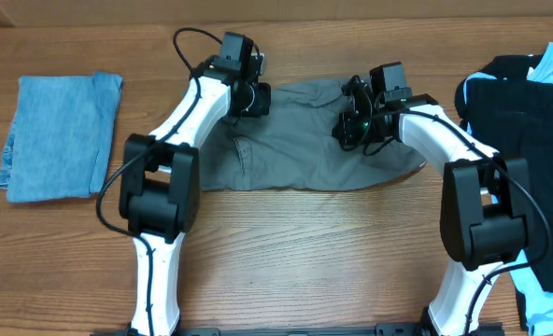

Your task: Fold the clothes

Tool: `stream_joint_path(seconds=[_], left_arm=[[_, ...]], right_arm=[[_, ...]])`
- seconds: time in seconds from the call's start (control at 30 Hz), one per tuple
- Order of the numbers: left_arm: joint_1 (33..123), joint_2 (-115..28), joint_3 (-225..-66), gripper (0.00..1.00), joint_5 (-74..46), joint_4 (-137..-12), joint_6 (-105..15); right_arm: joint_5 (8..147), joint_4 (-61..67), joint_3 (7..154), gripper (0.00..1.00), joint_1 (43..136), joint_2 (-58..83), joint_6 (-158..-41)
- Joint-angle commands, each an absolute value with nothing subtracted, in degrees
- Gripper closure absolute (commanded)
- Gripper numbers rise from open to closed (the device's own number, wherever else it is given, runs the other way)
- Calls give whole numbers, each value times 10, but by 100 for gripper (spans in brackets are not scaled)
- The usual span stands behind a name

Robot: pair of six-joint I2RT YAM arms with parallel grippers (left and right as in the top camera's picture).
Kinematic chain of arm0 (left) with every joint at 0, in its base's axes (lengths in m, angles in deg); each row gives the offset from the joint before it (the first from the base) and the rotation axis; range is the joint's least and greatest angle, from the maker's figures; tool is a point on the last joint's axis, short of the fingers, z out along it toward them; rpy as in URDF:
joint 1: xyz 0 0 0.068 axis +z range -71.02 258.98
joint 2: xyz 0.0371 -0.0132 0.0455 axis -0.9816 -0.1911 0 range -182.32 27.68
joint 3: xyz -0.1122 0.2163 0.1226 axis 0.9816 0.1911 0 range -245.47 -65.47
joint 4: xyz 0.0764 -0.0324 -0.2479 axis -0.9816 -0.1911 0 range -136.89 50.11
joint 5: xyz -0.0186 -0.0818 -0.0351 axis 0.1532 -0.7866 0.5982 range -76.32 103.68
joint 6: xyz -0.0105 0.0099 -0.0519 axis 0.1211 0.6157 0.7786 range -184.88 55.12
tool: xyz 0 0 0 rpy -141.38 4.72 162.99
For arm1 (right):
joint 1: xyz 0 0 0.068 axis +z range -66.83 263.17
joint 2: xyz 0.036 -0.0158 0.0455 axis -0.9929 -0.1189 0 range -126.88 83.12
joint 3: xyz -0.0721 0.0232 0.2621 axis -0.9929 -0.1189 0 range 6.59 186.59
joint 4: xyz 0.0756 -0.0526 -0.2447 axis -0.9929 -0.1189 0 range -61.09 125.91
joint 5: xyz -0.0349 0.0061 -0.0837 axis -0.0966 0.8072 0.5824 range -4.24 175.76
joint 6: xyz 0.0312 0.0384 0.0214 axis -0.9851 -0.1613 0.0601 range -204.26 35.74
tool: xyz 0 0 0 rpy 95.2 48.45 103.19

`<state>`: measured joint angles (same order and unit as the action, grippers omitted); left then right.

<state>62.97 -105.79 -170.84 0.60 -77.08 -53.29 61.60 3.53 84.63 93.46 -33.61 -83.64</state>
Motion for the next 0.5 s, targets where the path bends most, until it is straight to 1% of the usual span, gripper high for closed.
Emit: stream_joint_path(seconds=[0.0, 0.13, 0.2, 0.4, 0.47], left_arm=[[638, -1072, -1707, 96, 19, -744, -546], [644, -1072, -1707, 96, 117, -725, -546], [650, -1072, -1708, 95, 143, -709, -547], [670, -1066, -1771, 96, 92, -745, -546], [680, -1064, -1810, 96, 74, -789, -546]], right_arm=[[633, 32, 827, 96, 940, -356, -839], [644, 33, 800, 96, 940, -365, -838], [654, 28, 791, 96, 940, -365, -839], [656, 11, 766, 96, 940, -365, -839], [653, 11, 751, 96, 940, -365, -841]])
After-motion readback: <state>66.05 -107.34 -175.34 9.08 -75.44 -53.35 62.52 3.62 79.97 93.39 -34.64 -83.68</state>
